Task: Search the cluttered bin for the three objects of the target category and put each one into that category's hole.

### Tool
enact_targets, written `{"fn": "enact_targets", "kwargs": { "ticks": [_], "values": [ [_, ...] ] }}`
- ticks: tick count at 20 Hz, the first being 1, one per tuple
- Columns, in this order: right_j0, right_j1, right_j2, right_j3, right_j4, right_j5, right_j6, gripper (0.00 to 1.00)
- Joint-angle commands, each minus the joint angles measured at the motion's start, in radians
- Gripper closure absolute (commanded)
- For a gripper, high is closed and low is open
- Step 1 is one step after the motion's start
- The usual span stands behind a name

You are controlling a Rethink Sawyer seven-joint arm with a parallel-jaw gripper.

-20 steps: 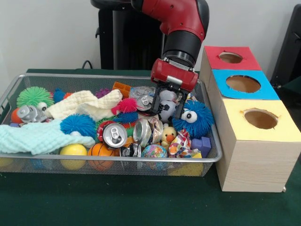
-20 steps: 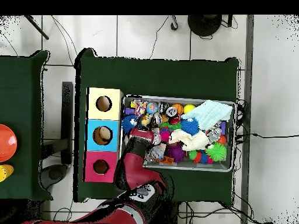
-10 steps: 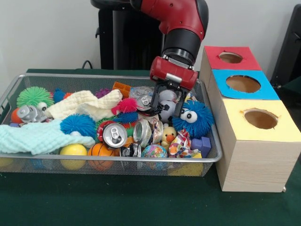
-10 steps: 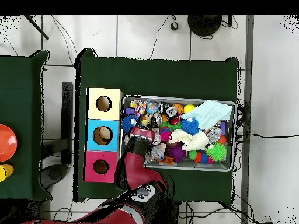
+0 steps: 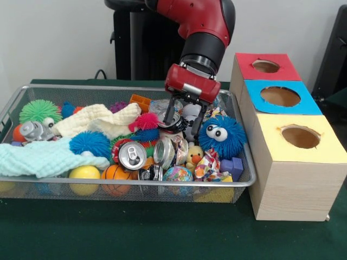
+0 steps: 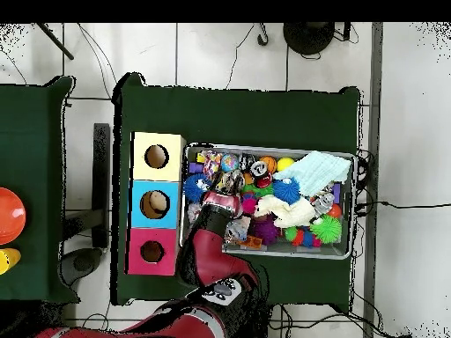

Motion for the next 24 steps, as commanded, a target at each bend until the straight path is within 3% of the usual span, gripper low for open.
{"fn": "enact_targets", "kwargs": {
  "ticks": [1, 3, 6, 9, 19, 24],
  "values": [
    [-0.048, 0.026, 0.097, -0.096, -0.043, 0.03, 0.182, 0.0],
    [-0.054, 0.015, 0.092, -0.111, -0.067, 0.105, 0.136, 0.0],
    [-0.155, -0.034, 0.19, -0.167, -0.265, 0.366, 0.108, 0.0],
    [-0.216, -0.066, 0.261, -0.187, -0.362, 0.5, 0.102, 0.0],
    [-0.346, -0.074, 0.433, -0.195, -0.426, 0.683, 0.142, 0.0],
    [-0.368, -0.067, 0.469, -0.196, -0.419, 0.696, 0.136, 0.0]
  ]
}}
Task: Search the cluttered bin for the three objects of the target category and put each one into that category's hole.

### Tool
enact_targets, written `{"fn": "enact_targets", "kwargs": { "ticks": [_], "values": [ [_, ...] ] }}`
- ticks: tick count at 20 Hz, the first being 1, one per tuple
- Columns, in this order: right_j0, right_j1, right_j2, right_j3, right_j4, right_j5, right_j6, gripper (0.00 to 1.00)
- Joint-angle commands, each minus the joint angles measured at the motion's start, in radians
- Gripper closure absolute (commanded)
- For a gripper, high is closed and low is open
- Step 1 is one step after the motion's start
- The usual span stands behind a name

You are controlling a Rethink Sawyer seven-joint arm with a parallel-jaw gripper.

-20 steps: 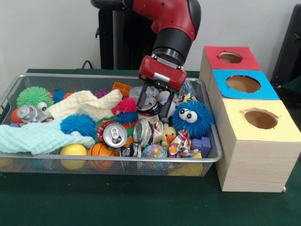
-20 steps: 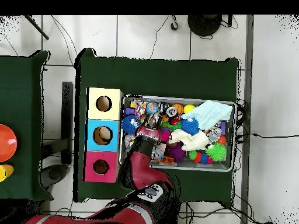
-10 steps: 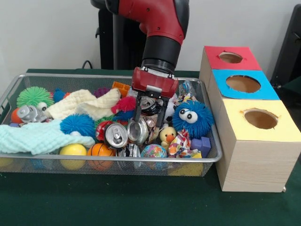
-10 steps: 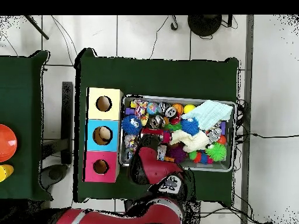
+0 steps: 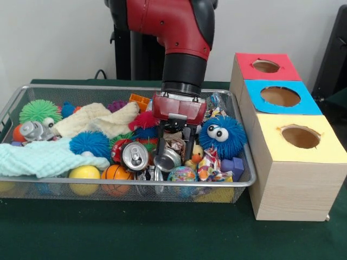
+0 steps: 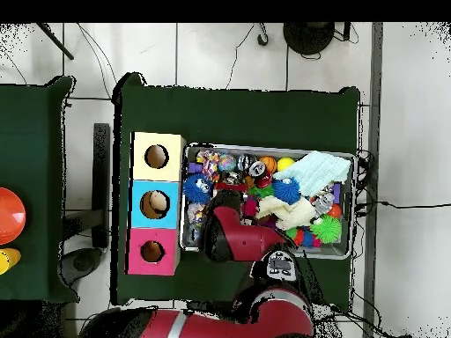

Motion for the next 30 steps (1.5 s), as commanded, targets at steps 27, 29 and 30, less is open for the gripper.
{"fn": "enact_targets", "kwargs": {
  "ticks": [27, 29, 30],
  "values": [
    [0.041, 0.088, 0.149, -0.034, 0.121, 0.195, 0.161, 0.0],
    [0.053, 0.095, 0.134, -0.024, 0.143, 0.19, 0.166, 0.0],
    [0.058, 0.097, 0.126, -0.019, 0.153, 0.189, 0.168, 0.0]
  ]
}}
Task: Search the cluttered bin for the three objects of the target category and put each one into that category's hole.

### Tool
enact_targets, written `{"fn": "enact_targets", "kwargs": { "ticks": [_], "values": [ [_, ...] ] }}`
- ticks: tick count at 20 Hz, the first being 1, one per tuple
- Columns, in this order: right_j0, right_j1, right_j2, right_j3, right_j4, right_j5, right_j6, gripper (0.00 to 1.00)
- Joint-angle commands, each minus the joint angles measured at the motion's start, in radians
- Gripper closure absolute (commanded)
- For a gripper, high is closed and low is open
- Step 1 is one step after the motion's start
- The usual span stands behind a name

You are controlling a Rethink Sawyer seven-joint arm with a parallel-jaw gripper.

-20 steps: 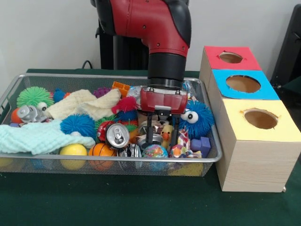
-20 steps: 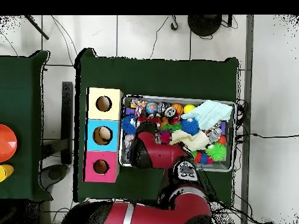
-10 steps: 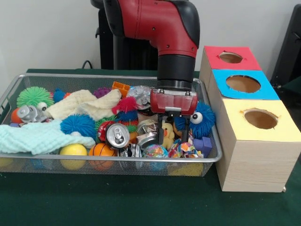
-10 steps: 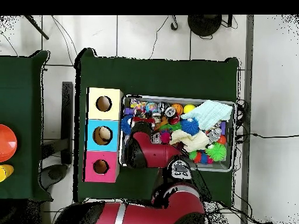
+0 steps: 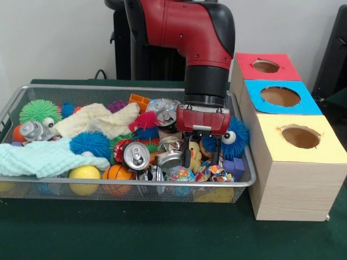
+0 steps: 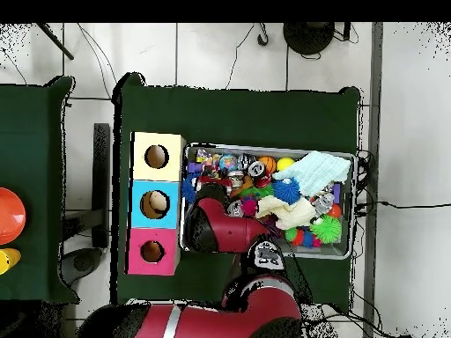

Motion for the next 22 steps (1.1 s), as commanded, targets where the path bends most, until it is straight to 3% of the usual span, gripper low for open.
{"fn": "enact_targets", "kwargs": {
  "ticks": [1, 9, 22],
  "values": [
    [0.036, 0.076, 0.05, 0.004, 0.083, 0.152, 0.168, 0.0],
    [0.069, 0.043, 0.006, 0.063, 0.133, 0.179, 0.166, 0.0],
    [0.062, 0.026, 0.001, 0.088, 0.132, 0.227, 0.166, 0.0]
  ]
}}
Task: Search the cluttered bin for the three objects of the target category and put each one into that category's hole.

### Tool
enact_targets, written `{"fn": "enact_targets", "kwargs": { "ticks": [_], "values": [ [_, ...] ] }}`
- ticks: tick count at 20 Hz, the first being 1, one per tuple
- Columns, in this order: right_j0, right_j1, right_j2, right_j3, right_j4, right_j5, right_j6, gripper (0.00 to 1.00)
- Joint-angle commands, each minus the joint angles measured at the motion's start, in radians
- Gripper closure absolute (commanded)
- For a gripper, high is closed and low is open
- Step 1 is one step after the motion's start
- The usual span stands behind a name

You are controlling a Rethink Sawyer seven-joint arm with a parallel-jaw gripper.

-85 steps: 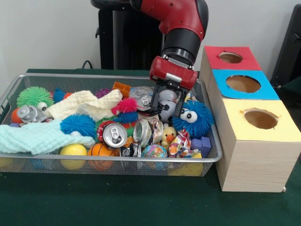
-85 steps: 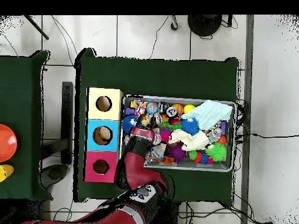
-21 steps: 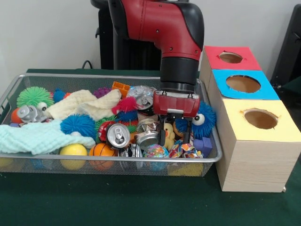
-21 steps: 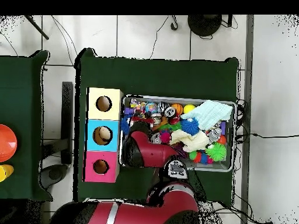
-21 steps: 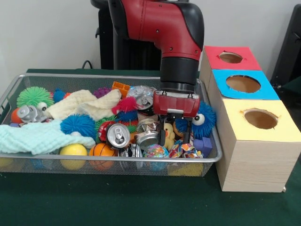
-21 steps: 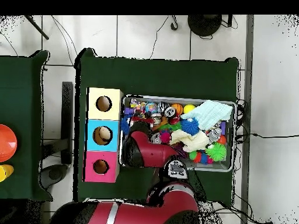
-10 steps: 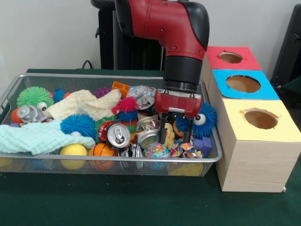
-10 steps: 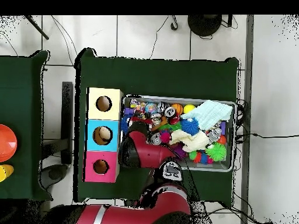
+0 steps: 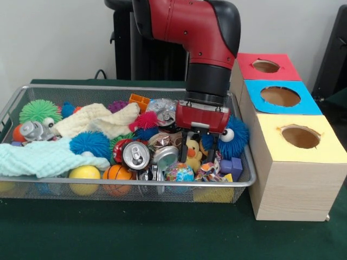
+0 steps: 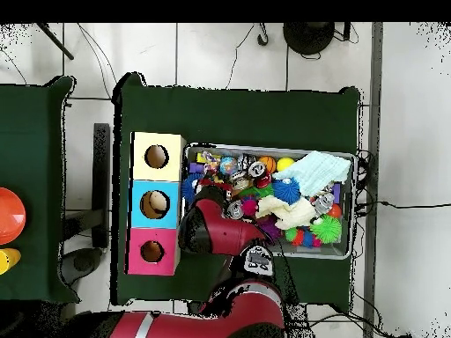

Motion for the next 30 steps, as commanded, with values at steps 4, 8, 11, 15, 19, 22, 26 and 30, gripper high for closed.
{"fn": "enact_targets", "kwargs": {
  "ticks": [4, 8, 11, 15, 19, 22, 26, 30],
  "values": [
    [0.007, 0.027, 0.052, 0.076, 0.03, 0.167, 0.169, 0.0],
    [0.008, 0.029, 0.054, 0.078, 0.03, 0.167, 0.171, 0.0],
    [0.005, 0.031, 0.06, 0.086, 0.026, 0.169, 0.173, 0.0],
    [0.026, 0.035, 0.039, 0.102, 0.052, 0.187, 0.177, 0.0],
    [0.023, 0.039, 0.042, 0.113, 0.059, 0.206, 0.173, 0.0],
    [0.028, 0.046, 0.037, 0.118, 0.07, 0.212, 0.171, 0.0],
    [0.02, 0.056, 0.04, 0.12, 0.073, 0.226, 0.162, 0.0],
    [0.011, 0.078, 0.044, 0.111, 0.071, 0.22, 0.158, 0.0]
  ]
}}
